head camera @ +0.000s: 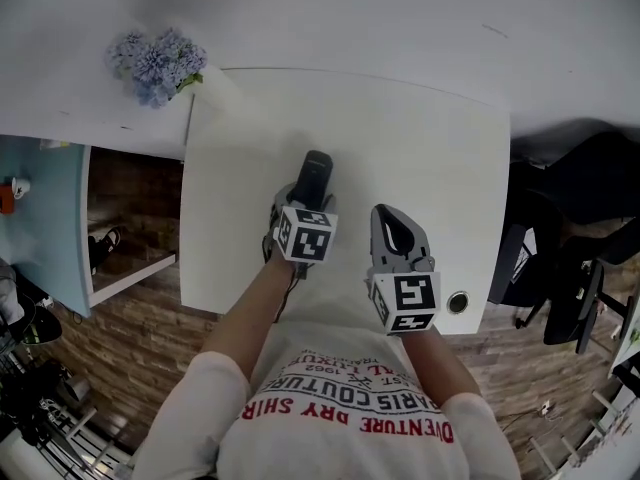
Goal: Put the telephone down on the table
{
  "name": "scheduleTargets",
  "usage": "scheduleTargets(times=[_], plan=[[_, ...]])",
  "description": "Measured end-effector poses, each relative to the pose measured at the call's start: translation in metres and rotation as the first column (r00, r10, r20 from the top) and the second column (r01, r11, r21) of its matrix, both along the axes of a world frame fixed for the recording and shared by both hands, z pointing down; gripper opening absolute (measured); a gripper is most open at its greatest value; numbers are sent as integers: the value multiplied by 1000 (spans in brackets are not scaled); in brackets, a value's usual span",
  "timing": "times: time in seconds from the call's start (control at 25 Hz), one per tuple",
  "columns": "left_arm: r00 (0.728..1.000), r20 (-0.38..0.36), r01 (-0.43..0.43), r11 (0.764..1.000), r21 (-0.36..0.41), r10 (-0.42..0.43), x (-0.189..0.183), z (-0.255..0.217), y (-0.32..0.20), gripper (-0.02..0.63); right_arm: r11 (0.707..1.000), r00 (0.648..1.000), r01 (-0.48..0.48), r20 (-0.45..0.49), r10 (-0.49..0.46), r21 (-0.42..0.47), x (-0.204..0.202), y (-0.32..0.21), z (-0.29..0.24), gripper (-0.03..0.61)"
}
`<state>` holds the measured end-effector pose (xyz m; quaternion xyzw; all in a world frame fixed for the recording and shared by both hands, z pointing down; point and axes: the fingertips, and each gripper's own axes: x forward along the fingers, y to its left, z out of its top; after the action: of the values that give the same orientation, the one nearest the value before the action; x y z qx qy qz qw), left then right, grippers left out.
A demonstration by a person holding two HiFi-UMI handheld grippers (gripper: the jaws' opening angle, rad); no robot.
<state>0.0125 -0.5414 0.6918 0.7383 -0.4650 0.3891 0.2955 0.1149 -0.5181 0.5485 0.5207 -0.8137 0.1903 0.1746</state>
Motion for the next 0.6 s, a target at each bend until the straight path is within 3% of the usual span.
scheduleTargets(times=[0.24, 0.6], plan=[[998, 60, -15, 999, 28, 13, 2, -2, -2, 298, 1000, 1000, 3, 5, -3, -6, -1, 5, -2, 25], [999, 14, 40, 996, 73, -41, 3, -13, -8, 315, 1000, 1000, -7, 10, 7, -6, 7, 13, -7, 25]])
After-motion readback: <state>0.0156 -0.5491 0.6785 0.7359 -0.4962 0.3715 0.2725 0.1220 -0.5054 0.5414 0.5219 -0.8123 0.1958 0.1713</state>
